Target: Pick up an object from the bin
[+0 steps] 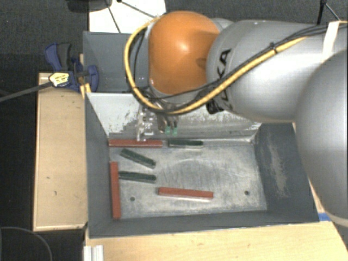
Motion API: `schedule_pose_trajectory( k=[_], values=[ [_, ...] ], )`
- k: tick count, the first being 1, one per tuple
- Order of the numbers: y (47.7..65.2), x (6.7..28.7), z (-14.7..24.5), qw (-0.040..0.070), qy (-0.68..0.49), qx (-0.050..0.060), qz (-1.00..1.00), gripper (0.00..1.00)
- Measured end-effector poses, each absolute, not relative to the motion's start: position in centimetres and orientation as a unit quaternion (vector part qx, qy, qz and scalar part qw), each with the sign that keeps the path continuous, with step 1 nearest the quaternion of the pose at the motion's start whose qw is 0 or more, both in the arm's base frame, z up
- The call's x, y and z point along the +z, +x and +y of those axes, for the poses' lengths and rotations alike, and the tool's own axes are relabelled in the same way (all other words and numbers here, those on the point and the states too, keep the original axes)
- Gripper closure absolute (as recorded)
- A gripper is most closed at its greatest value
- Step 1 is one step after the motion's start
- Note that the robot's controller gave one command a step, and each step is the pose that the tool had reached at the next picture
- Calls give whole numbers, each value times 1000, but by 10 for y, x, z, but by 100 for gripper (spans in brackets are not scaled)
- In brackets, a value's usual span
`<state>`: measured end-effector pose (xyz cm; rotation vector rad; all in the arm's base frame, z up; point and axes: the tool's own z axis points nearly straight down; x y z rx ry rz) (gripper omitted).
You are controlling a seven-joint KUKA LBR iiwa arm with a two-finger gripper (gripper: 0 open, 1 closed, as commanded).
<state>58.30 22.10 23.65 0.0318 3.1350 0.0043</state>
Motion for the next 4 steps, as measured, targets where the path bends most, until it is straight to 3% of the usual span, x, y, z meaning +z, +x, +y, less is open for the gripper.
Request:
schedule_pose_trajectory(
  k=[1,2,3,4],
  values=[
    [582,235,221,1,11,1,1000,100],
    [583,149,221,0,47,0,999,0],
    [584,150,221,1,48,1,999,0],
    [588,72,224,2,116,1,993,100]
  ],
)
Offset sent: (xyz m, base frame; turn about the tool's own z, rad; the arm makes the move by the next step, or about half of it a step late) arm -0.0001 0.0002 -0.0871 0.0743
